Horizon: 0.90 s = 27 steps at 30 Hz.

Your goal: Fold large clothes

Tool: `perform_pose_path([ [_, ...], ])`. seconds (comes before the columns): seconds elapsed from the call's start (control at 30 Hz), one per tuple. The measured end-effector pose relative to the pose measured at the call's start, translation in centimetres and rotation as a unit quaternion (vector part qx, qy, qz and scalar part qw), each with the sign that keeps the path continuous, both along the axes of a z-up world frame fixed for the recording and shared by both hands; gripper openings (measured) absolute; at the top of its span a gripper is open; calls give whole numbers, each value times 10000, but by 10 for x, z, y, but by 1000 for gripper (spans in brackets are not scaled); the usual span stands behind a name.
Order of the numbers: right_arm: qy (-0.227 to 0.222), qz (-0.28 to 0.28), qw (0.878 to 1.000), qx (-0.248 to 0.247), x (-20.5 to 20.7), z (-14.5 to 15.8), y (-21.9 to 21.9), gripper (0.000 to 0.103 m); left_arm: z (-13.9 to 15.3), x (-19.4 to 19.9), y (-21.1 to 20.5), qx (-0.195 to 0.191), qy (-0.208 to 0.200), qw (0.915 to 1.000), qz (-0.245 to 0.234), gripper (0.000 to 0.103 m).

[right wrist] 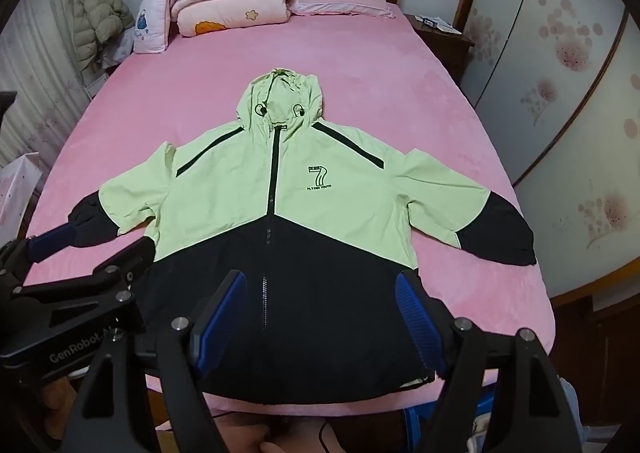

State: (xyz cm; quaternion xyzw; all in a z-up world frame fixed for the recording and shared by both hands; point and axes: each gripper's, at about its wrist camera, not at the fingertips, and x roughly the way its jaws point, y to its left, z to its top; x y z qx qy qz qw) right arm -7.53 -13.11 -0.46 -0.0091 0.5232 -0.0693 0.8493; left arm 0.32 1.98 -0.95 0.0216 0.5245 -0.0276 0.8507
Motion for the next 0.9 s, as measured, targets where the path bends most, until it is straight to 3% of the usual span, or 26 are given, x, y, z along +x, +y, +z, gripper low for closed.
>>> perform_pose_path([
  [0.43, 4, -286, 9996, -20, -3, 0, 11, 77, -1, 2, 13, -222, 232, 9995, -33, 94],
  [0.9, -48, -530, 9986, 75, -15, 3, 5, 77, 6, -8, 11, -216, 178, 9995, -173, 94],
])
